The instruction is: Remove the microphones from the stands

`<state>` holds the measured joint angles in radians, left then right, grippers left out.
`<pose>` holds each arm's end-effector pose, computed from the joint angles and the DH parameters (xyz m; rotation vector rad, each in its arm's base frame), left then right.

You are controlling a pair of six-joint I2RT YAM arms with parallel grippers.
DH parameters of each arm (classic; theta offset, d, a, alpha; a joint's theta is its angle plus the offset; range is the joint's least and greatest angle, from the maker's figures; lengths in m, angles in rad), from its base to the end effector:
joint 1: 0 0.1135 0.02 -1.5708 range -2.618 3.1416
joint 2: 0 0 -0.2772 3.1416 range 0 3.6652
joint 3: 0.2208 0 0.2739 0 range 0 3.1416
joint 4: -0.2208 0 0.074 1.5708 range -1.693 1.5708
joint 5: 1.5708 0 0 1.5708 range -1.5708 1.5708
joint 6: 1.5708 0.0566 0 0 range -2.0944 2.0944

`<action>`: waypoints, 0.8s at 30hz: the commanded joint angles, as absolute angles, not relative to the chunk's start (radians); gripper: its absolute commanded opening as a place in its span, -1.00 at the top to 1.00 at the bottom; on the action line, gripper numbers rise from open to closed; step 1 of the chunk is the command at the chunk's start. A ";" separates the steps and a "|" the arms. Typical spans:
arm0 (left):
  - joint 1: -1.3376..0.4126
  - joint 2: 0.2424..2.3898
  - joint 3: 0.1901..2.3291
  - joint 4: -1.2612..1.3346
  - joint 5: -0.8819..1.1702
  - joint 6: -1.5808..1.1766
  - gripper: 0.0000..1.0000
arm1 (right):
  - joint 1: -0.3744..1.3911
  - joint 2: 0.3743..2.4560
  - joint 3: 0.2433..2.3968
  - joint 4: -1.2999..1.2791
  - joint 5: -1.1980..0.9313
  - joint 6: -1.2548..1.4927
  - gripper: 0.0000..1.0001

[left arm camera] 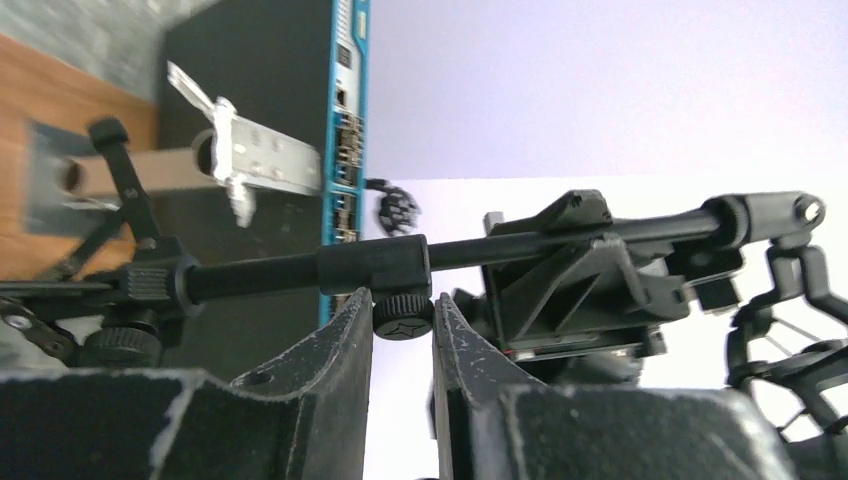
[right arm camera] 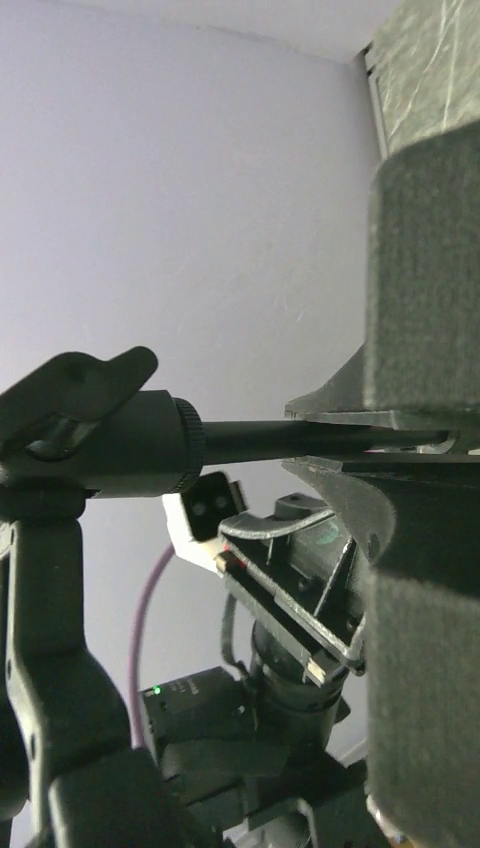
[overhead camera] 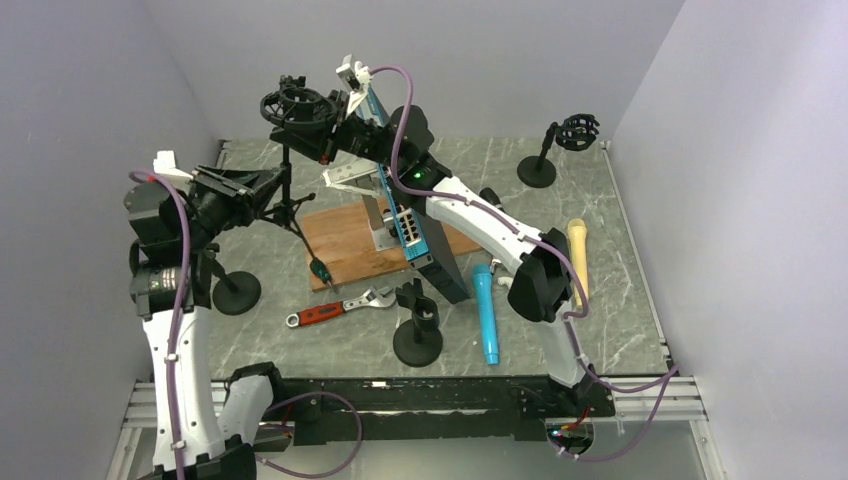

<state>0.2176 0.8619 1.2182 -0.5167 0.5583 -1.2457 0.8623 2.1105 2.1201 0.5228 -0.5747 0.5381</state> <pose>0.1915 0.0116 0.4539 -0.8848 1.6496 -1.2151 0.3240 0.4254 0.4755 -0.7578 1.0192 1.5270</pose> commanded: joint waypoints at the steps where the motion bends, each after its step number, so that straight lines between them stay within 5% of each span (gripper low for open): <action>1: 0.224 0.828 1.116 -0.076 0.736 -1.773 1.00 | 0.872 2.033 2.133 0.597 -0.554 0.520 1.00; 12: 0.226 0.844 1.176 -0.107 0.710 -2.011 0.95 | 0.869 2.040 2.139 0.602 -0.546 0.500 1.00; 13: 0.218 0.840 1.171 -0.118 0.704 -1.994 0.58 | 0.869 2.039 2.140 0.600 -0.536 0.498 1.00; 15: 0.195 0.821 1.152 -0.164 0.685 -1.940 -0.68 | 0.868 2.044 2.154 0.578 -0.526 0.489 1.00; 16: 0.184 0.809 1.143 -0.174 0.669 -1.899 -0.95 | 0.868 2.044 2.164 0.559 -0.522 0.481 1.00; 24: 0.160 0.771 1.363 -0.532 0.468 -1.233 -0.99 | 0.858 2.013 2.133 0.524 -0.496 0.447 1.00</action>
